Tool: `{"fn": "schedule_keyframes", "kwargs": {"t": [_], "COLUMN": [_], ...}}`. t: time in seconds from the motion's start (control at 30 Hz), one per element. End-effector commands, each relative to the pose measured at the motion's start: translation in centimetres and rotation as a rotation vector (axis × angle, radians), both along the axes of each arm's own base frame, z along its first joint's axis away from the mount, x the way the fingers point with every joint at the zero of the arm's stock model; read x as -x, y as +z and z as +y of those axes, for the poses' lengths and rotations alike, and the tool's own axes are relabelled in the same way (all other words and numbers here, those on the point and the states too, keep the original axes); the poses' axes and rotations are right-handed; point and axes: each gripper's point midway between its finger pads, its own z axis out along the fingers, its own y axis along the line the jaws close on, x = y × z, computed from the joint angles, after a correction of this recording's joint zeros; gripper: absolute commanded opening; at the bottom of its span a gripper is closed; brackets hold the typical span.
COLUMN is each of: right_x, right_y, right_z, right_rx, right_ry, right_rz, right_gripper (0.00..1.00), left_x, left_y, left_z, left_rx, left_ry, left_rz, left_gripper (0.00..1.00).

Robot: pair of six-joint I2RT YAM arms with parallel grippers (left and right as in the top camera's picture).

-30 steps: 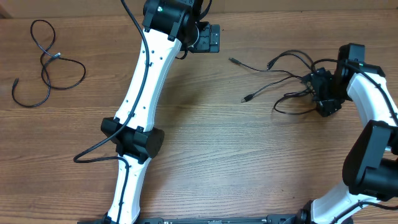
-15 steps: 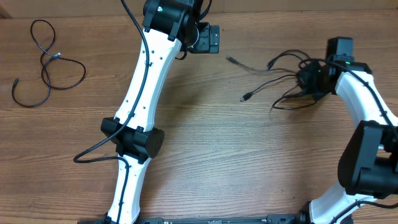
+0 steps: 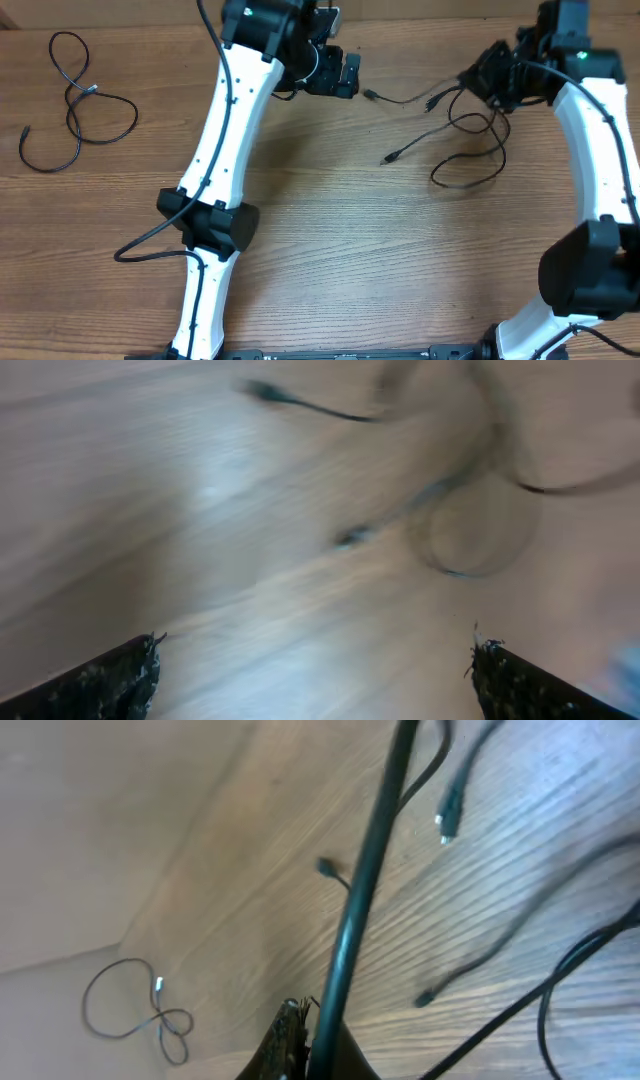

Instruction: Untangle cables

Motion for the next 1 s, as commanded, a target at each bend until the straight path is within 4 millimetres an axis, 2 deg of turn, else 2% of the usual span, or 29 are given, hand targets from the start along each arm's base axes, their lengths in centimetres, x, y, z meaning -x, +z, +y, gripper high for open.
{"fn": "schedule_keyframes", "kwargs": {"t": [0.0, 0.07, 0.17, 0.33, 0.4, 0.43, 0.47, 0.6, 0.73, 0.87, 0.9, 0.97], "right_x": [0.0, 0.0, 0.0, 0.8, 1.1, 1.3, 1.5, 1.7, 1.6, 1.6, 1.6, 1.5], "right_y": [6.0, 7.4, 8.9, 10.2, 10.6, 10.8, 11.3, 12.2, 12.5, 12.6, 12.7, 13.0], "right_z": [0.8, 1.0, 1.8, 3.9, 4.5, 4.8, 5.3, 6.0, 6.2, 5.9, 5.9, 5.6], "right_rx": [0.006, -0.016, -0.086, -0.225, -0.277, -0.303, -0.352, -0.401, -0.415, -0.422, -0.429, -0.441], "right_ry": [0.038, 0.03, 0.026, 0.093, 0.103, 0.106, 0.118, 0.152, 0.158, 0.156, 0.157, 0.148], "right_rz": [-0.142, -0.161, -0.17, -0.162, -0.147, -0.138, -0.129, -0.144, -0.151, -0.152, -0.151, -0.156], "right_gripper": [0.04, 0.04, 0.04, 0.04, 0.04, 0.04, 0.04, 0.04, 0.04, 0.04, 0.04, 0.04], "left_x": [2.7, 3.2, 4.0, 5.7, 6.1, 6.2, 6.3, 6.3, 4.7, 3.7, 3.5, 3.0], "left_y": [4.7, 5.4, 5.0, 3.9, 3.3, 3.0, 2.4, 1.0, -0.6, -1.1, -1.1, -1.6], "left_z": [-3.8, -4.2, -4.9, -7.7, -9.0, -9.6, -10.6, -12.9, -14.5, -15.6, -15.8, -16.4], "left_rx": [0.402, 0.444, 0.41, 0.352, 0.324, 0.309, 0.282, 0.232, 0.148, 0.123, 0.125, 0.135], "left_ry": [-0.292, -0.386, -0.492, -0.682, -0.714, -0.729, -0.747, -0.74, -0.655, -0.604, -0.597, -0.59], "left_rz": [0.003, -0.056, -0.126, -0.235, -0.254, -0.265, -0.282, -0.297, -0.322, -0.349, -0.359, -0.37], "left_gripper": [1.0, 1.0, 0.99, 0.79, 0.79, 0.82, 1.0, 1.0, 0.99, 1.0, 0.95, 0.66]}}
